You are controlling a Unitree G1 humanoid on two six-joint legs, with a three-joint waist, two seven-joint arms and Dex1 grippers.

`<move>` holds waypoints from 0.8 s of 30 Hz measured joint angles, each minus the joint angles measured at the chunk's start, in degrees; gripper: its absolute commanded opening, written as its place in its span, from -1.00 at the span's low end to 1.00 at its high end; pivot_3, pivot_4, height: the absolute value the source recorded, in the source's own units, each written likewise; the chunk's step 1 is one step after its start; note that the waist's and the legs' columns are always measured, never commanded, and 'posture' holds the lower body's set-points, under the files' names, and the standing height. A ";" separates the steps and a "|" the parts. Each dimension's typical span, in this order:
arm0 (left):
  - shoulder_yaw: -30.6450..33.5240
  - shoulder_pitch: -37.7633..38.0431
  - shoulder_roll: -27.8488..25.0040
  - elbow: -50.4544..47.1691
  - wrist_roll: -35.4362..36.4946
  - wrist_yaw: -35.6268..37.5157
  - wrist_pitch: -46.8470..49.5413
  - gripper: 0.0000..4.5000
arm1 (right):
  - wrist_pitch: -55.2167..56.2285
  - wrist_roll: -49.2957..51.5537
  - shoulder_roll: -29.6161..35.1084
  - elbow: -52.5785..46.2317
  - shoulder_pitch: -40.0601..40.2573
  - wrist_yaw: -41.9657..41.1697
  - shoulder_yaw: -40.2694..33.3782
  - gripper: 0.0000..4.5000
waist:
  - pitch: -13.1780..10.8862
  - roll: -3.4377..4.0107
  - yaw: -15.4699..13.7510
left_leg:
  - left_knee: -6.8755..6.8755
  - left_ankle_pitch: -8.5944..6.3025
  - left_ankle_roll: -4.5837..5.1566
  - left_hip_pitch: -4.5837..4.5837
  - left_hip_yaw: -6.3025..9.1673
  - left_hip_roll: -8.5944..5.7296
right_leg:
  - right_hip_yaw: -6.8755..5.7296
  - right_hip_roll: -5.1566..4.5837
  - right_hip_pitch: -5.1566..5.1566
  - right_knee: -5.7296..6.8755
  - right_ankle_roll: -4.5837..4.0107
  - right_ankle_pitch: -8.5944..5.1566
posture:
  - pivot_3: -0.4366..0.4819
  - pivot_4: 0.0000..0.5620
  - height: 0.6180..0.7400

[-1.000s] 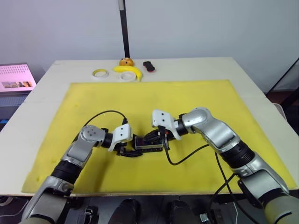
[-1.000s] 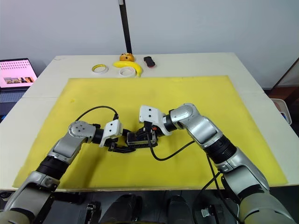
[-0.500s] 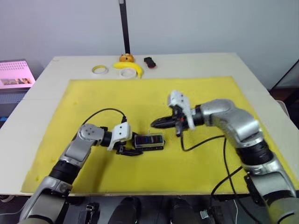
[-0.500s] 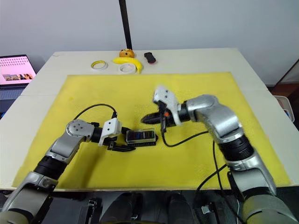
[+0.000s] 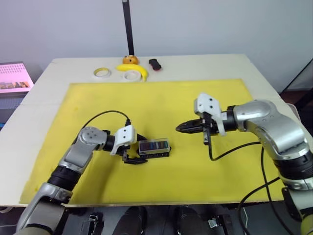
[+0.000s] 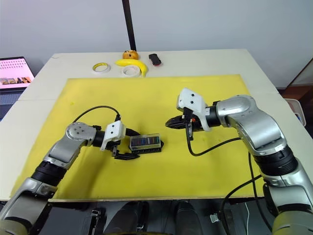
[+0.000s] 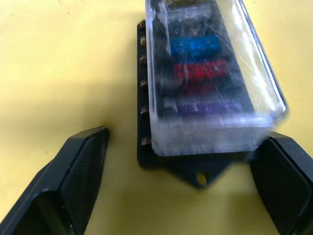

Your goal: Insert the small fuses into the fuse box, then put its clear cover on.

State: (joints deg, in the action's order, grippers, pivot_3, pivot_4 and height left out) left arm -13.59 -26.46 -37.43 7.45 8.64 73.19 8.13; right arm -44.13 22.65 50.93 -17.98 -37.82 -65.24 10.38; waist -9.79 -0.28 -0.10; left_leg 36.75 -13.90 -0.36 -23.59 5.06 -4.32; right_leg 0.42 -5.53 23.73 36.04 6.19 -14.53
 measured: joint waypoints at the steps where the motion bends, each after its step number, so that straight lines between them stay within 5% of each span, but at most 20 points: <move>1: 0.90 0.87 -1.21 -1.09 0.55 0.09 0.51 0.98 | 0.72 -0.14 0.81 0.01 0.34 -0.22 -0.30 -1.00 | -0.02 0.01 0.33 | -0.07 0.00 0.00 0.00 -0.04 0.02 | 0.02 0.00 0.06 0.01 0.00 0.00 | -0.05 -0.47 1.00; 2: 1.93 2.09 -2.89 -2.59 1.46 0.16 1.63 0.98 | 1.75 -0.22 1.99 -0.33 1.09 -0.78 -0.55 -1.00 | -0.04 -0.01 0.66 | -0.17 0.01 -0.02 0.00 -0.05 0.04 | 0.03 -0.01 0.09 0.01 0.00 0.00 | -0.05 -0.47 1.00; 5: 6.88 6.06 -8.92 -6.84 4.76 0.57 6.33 1.00 | 5.23 -1.34 5.94 -0.25 3.32 -2.77 -1.45 -0.60 | -0.22 -0.08 1.12 | -0.55 0.08 -0.11 0.00 -0.24 0.08 | 0.18 0.01 0.43 0.04 0.01 0.01 | -0.05 -0.47 1.00; 12: 22.82 13.45 -20.92 -21.57 17.11 0.42 23.66 1.00 | 11.82 -1.48 12.05 2.40 4.25 -9.29 -4.81 0.93 | -0.77 -0.01 0.71 | -0.60 0.06 -0.08 -0.35 -0.33 0.08 | 0.17 -0.03 0.73 -0.02 0.02 0.02 | -0.05 -0.47 1.00; 24: 44.59 30.89 -26.87 -34.15 24.65 1.12 34.16 1.00 | 18.26 -1.97 18.06 8.18 5.83 -17.41 -7.24 0.97 | -1.09 -0.04 0.79 | -0.53 0.07 -0.11 -0.34 -0.44 0.14 | 0.21 -0.02 0.74 0.00 -0.20 -0.07 | -0.05 -0.47 1.00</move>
State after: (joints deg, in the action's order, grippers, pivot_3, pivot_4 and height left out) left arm 31.00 4.43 -64.31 -26.70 33.30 74.32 42.29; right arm -25.87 20.68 68.98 -9.80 -31.99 -82.65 3.14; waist -10.89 -0.32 0.69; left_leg 36.22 -13.83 -0.47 -23.93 4.62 -4.18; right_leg 0.63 -5.55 24.47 36.05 5.99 -14.60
